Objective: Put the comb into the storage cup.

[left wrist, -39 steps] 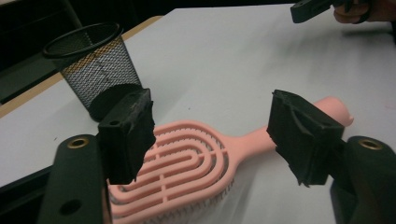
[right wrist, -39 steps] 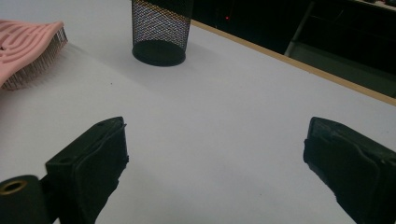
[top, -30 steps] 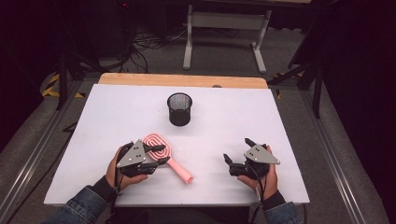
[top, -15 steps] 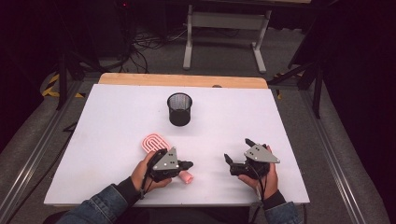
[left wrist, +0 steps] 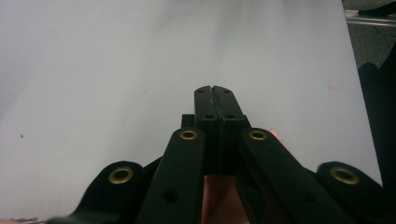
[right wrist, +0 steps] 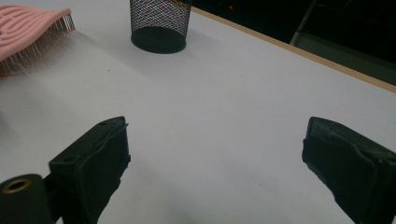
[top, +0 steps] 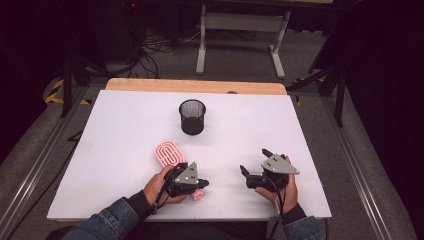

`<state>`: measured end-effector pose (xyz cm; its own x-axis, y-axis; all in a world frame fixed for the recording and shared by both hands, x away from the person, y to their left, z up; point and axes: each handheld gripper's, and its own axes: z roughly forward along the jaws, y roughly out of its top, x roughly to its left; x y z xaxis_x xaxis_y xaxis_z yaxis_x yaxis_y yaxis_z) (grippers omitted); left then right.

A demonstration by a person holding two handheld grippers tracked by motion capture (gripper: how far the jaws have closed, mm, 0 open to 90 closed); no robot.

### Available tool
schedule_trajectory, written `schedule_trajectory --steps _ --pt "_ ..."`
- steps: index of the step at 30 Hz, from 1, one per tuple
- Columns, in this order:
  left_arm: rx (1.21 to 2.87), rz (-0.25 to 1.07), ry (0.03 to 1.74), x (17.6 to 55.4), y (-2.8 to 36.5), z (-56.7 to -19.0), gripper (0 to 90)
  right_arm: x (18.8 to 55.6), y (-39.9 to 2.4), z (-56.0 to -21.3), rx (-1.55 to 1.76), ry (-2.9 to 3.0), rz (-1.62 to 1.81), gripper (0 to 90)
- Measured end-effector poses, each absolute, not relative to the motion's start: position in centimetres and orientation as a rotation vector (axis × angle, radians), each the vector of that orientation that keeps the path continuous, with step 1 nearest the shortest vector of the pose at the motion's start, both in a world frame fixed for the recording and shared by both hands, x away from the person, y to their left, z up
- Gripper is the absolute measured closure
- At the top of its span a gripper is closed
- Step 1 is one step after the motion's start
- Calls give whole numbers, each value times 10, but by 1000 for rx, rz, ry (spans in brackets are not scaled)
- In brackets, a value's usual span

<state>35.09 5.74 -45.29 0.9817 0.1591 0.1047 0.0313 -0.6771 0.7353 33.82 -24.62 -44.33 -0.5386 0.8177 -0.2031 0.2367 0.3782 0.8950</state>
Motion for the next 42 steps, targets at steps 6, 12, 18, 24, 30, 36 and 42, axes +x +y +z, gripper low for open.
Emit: schedule_trajectory --steps 6,12,18,24,30,36,42 --pt "2348 172 114 348 73 -450 900 338 -246 -443 900 1991 1138 79" --pt "2382 109 142 345 100 -448 900 338 -245 -445 886 2020 1139 80" --pt "2392 122 164 346 120 -447 900 338 -243 -445 876 2042 1127 83" --pt "2412 135 188 348 130 -445 900 338 -241 -447 867 2060 1115 84" --pt "2410 150 194 349 137 -444 900 339 -242 -447 867 2060 1114 86" --pt "2422 168 207 350 141 -444 900 338 -242 -447 864 2063 1110 86" --pt "2403 176 220 353 145 -443 900 339 -242 -448 865 2064 1111 86"
